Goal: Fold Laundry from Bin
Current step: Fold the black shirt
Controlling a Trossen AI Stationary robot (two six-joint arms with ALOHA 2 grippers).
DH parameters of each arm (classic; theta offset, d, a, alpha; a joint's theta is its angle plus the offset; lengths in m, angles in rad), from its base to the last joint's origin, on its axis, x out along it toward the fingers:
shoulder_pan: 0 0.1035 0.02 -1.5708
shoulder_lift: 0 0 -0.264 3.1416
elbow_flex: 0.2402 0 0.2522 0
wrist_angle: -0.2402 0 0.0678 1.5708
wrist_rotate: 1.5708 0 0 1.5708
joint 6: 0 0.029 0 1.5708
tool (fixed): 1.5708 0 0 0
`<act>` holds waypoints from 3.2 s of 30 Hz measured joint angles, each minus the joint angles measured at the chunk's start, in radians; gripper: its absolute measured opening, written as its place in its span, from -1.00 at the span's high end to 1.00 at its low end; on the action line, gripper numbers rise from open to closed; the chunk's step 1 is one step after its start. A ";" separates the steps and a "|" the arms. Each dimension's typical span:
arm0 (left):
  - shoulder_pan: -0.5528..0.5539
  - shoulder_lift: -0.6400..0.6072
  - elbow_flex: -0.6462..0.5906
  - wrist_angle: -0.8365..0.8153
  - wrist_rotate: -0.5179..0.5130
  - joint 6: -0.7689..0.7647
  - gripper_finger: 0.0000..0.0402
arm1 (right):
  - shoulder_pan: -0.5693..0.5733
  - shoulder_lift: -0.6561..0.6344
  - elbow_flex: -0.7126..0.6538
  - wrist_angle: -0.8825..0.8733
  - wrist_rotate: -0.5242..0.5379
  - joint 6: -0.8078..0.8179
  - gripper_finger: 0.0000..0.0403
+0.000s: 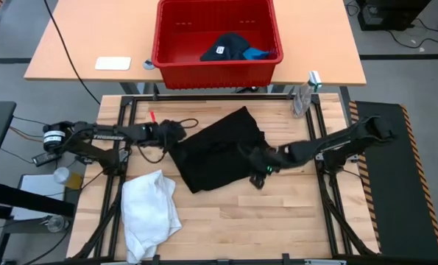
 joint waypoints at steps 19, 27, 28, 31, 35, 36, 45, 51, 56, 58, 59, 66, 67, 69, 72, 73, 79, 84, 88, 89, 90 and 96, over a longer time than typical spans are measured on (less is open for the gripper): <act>0.228 0.178 0.000 -0.058 -0.133 0.087 0.23 | 0.106 0.204 -0.001 0.129 -0.001 0.181 0.41; 0.066 0.174 0.001 -0.139 0.091 -0.029 0.23 | 0.086 0.164 -0.001 -0.111 0.004 0.135 0.41; 0.023 0.172 0.001 -0.129 0.121 -0.052 0.23 | 0.083 0.153 -0.001 -0.129 0.003 0.124 0.41; -0.112 0.164 0.000 -0.106 0.148 -0.132 0.23 | 0.081 0.118 -0.001 -0.165 0.003 0.106 0.41; -0.306 0.166 -0.001 -0.002 0.162 -0.220 0.23 | 0.081 0.068 -0.001 -0.166 -0.008 0.059 0.41; -0.347 0.166 -0.001 0.048 0.159 -0.245 0.23 | 0.084 0.059 -0.001 -0.167 -0.016 0.042 0.41; -0.590 0.197 0.000 0.623 0.034 -0.336 0.23 | 0.090 0.020 0.000 -0.235 -0.154 -0.128 0.41; -0.624 0.137 0.000 0.611 0.058 -0.268 0.23 | 0.146 -0.032 0.000 -0.197 -0.146 -0.078 0.41; -0.664 0.110 0.001 0.475 0.060 -0.060 0.23 | 0.263 -0.006 0.000 0.009 -0.047 -0.043 0.41; -0.681 0.111 0.022 0.370 0.060 0.031 0.21 | 0.305 0.038 0.000 0.119 -0.031 -0.042 0.40; -0.686 0.114 0.043 0.317 0.060 0.066 0.19 | 0.320 0.060 0.000 0.164 -0.030 -0.037 0.39; -0.686 0.120 0.103 0.145 0.026 0.376 -0.11 | 0.359 0.214 0.091 0.208 -0.091 0.143 0.18; -0.688 0.120 0.101 0.148 0.026 0.420 -0.17 | 0.360 0.229 0.113 0.194 -0.106 0.140 0.14; -0.691 0.120 0.089 0.150 0.031 0.509 -0.28 | 0.360 0.253 0.165 0.145 -0.122 0.115 0.08; -0.705 0.120 0.086 0.154 0.033 0.613 -0.39 | 0.365 0.278 0.235 0.052 -0.069 0.068 0.03; -0.714 0.120 0.087 0.173 0.033 0.642 -0.41 | 0.366 0.283 0.250 0.010 -0.037 0.068 0.03; -0.739 0.221 0.088 0.353 0.030 0.799 -0.42 | 0.387 0.269 0.273 -0.060 0.115 0.128 0.08; -0.734 0.362 0.088 0.465 -0.027 0.923 -0.42 | 0.442 0.249 0.270 -0.077 0.136 0.160 0.13; -0.733 0.423 0.089 0.461 -0.046 0.987 -0.42 | 0.491 0.248 0.270 -0.077 0.136 0.226 0.16; -0.734 0.426 0.089 0.464 -0.053 0.995 -0.42 | 0.503 0.248 0.270 -0.078 0.139 0.242 0.16; -0.733 0.428 0.089 0.466 -0.052 0.997 -0.42 | 0.515 0.248 0.270 -0.081 0.147 0.259 0.16; -0.732 0.430 0.098 0.481 -0.053 0.972 -0.10 | 0.570 0.248 0.269 -0.094 0.223 0.376 0.17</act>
